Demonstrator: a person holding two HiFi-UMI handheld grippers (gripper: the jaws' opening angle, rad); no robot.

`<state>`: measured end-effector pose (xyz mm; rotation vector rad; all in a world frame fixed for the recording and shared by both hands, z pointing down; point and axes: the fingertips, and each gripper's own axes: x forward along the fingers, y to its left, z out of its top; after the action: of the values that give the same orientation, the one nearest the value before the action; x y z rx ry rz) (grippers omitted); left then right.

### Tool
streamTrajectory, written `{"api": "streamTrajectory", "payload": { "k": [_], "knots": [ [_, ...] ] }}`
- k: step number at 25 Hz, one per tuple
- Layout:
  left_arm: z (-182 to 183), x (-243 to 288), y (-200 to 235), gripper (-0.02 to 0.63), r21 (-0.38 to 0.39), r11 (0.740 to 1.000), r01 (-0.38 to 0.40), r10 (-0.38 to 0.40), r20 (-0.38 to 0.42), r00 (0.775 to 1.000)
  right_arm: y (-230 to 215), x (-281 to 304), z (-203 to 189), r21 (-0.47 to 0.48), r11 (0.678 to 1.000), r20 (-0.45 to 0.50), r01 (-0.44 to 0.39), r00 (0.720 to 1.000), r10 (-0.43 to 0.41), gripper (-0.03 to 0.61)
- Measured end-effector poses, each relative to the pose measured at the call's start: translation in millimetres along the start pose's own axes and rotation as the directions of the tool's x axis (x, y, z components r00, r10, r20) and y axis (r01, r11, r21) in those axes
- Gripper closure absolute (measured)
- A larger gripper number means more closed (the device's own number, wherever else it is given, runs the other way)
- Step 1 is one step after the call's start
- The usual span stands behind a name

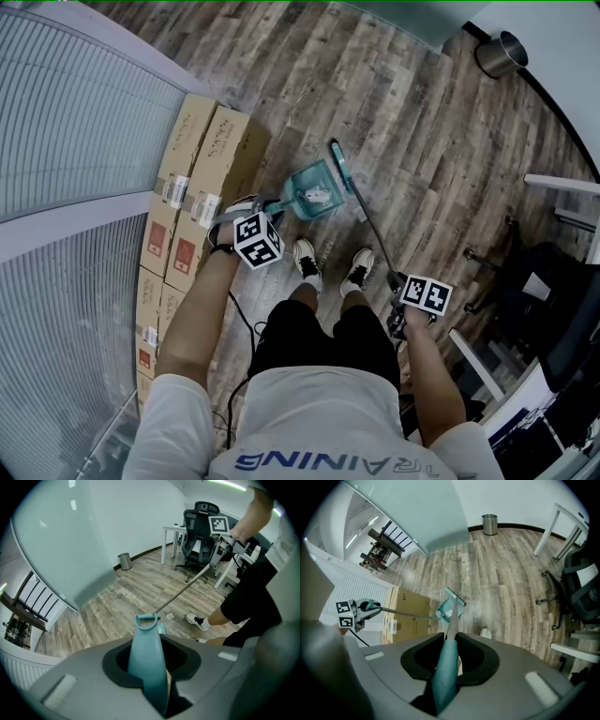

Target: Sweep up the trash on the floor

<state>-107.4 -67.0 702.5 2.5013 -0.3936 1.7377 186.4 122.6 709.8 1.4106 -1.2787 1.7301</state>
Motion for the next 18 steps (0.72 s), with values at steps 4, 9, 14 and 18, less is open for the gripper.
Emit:
{"api": "streamTrajectory", "payload": {
  "k": [4,9,14,18],
  "knots": [
    [0,0,0,0.514,-0.002,1.0,0.003,-0.003,-0.002,1.0,-32,-23,-2,-0.011,0.998,0.004,0.061,0.998,-0.061,0.469],
    [1,1,-1,0.515,-0.005,1.0,0.004,-0.004,-0.008,1.0,-64,-44,-15,0.049,0.995,0.015,0.092,0.996,-0.092,0.469],
    [1,1,-2,0.515,-0.005,1.0,0.003,-0.003,-0.01,1.0,-98,-51,-40,0.253,0.963,-0.003,0.088,0.996,-0.091,0.469],
    [2,0,-3,0.515,-0.006,1.0,0.003,-0.003,-0.01,1.0,-107,-44,-59,0.351,0.93,-0.034,0.109,0.994,-0.104,0.469]
  ]
}}
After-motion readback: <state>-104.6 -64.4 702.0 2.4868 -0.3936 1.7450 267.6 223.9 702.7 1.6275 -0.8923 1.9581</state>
